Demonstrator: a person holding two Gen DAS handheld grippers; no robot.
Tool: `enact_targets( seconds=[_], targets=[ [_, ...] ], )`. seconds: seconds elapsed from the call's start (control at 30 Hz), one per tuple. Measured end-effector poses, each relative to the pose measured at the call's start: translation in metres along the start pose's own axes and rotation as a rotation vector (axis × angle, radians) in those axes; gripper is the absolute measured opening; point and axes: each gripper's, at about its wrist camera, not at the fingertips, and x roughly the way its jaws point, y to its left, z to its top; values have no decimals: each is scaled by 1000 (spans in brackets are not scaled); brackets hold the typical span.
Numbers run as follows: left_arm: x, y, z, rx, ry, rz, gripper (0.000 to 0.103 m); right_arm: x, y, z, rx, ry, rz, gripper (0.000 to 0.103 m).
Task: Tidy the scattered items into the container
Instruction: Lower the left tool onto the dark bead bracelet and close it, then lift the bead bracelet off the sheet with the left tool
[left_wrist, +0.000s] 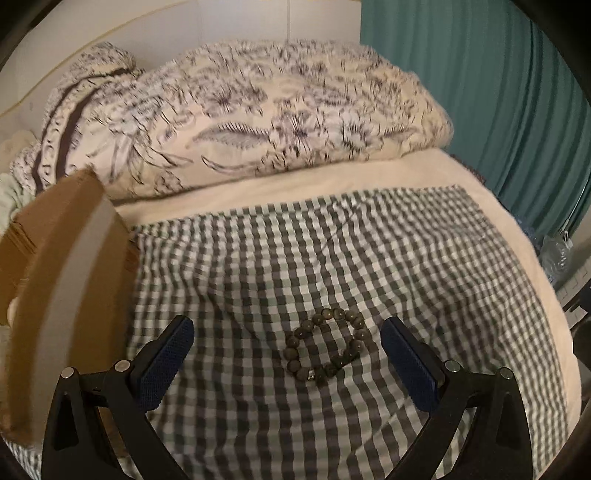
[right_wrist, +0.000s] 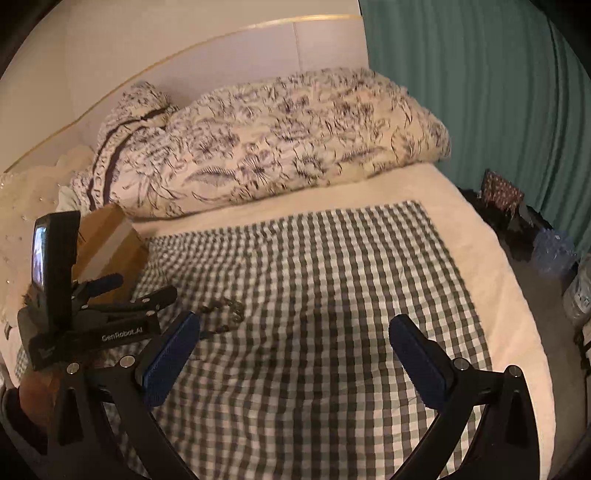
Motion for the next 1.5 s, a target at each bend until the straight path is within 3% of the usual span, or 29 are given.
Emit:
enact_targets(
  seconds=[0.57, 0.8, 0.9, 1.0, 1.03, 1.07, 1.17, 1.5],
  targets=[
    [111, -17, -19, -25, 189, -15, 103, 73, -24, -17, -7, 110, 1, 103],
    [111, -17, -22, -35, 153, -10, 102, 85, -27, -26, 5, 135, 4, 103],
    [107, -20, -22, -20, 136, -8, 88, 87, -26, -27, 11, 140, 9, 103],
    [101, -26, -21, 1, 133, -7, 57, 88, -23, -28, 8, 146, 10, 103],
    [99, -27, -20, 4, 134, -10, 40, 89, -22, -29, 5, 149, 12, 103],
    [98, -27, -19, 4, 137, -14, 29, 89, -20, -29, 3, 151, 12, 103],
    [94, -25, -18, 3, 150, -22, 11, 88, -18, -30, 3, 150, 16, 103],
    [60, -13, -14, -25, 75, -71, 11, 74, -15, -26, 11, 128, 19, 103]
  ],
)
